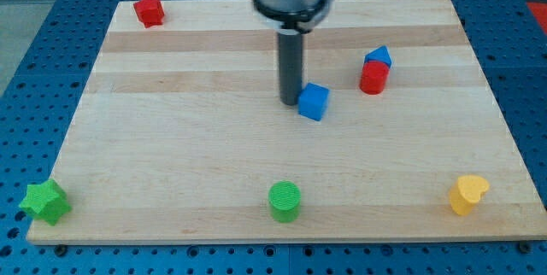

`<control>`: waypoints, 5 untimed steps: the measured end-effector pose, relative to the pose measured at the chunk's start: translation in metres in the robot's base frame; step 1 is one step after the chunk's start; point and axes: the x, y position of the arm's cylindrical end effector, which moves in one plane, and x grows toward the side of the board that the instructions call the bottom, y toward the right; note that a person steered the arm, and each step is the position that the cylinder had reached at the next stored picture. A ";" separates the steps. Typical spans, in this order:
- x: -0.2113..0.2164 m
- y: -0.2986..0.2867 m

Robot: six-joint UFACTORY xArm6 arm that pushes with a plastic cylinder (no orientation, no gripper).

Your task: Push the blue cube below to the red circle

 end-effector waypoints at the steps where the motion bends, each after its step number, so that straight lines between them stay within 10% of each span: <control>1: 0.000 0.041; 5: 0.064 0.002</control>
